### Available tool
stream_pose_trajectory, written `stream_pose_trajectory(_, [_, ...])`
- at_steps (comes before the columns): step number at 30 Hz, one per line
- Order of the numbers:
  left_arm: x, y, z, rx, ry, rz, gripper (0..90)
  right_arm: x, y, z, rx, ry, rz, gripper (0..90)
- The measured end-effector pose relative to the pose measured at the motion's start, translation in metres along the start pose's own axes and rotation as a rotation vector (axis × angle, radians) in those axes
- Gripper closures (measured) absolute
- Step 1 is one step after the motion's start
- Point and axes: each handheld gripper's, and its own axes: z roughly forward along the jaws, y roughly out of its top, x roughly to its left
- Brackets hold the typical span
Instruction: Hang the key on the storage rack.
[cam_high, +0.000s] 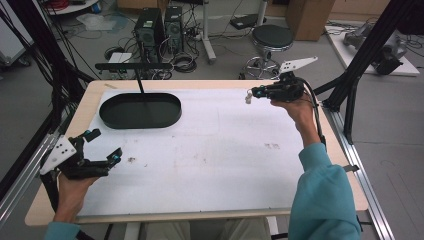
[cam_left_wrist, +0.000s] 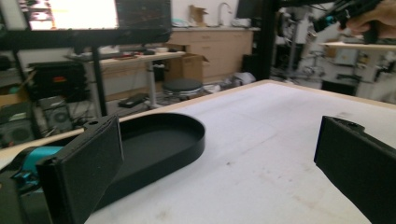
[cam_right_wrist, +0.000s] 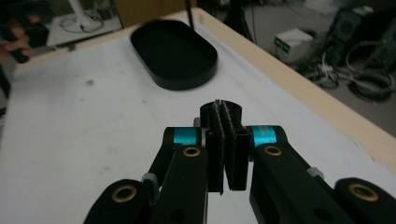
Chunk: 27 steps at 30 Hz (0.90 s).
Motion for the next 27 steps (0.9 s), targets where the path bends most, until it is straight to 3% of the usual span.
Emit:
stream_pose_trajectory(2, [0.001,0.013,0.005,0.007,-0.044,0.002,1.8,0.004,0.002,0.0,-0.019,0.013,-0.013,88.8])
stream_pose_trajectory(3, [0.001,0.02,0.008,0.018,-0.066,0.005,1.8,0.016,0.006,-0.001,-0.072,0.035,-0.046,88.8])
stream_pose_trajectory(4, [0.001,0.027,0.012,0.022,-0.088,0.006,1.8,0.016,0.006,-0.001,-0.072,0.035,-0.046,88.8])
stream_pose_trajectory(5, [0.0,0.033,0.015,0.032,-0.11,0.008,1.8,0.028,0.008,-0.001,-0.097,0.057,-0.071,88.8])
stream_pose_trajectory(7, [-0.002,0.045,0.022,0.056,-0.158,0.011,1.8,0.033,0.009,0.0,-0.107,0.068,-0.084,88.8])
stream_pose_trajectory(10, [-0.006,0.061,0.035,0.1,-0.217,0.027,1.7,0.052,0.01,0.005,-0.128,0.116,-0.111,88.8])
stream_pose_trajectory(13, [-0.01,0.072,0.046,0.106,-0.273,0.029,1.8,0.06,0.011,0.009,-0.142,0.145,-0.118,88.8])
stream_pose_trajectory(20, [-0.027,0.091,0.073,0.149,-0.401,0.037,1.8,0.092,0.014,0.031,-0.167,0.261,-0.146,88.8])
stream_pose_trajectory(27, [-0.044,0.098,0.099,0.155,-0.52,0.048,1.8,0.106,0.011,0.05,-0.159,0.318,-0.135,88.8])
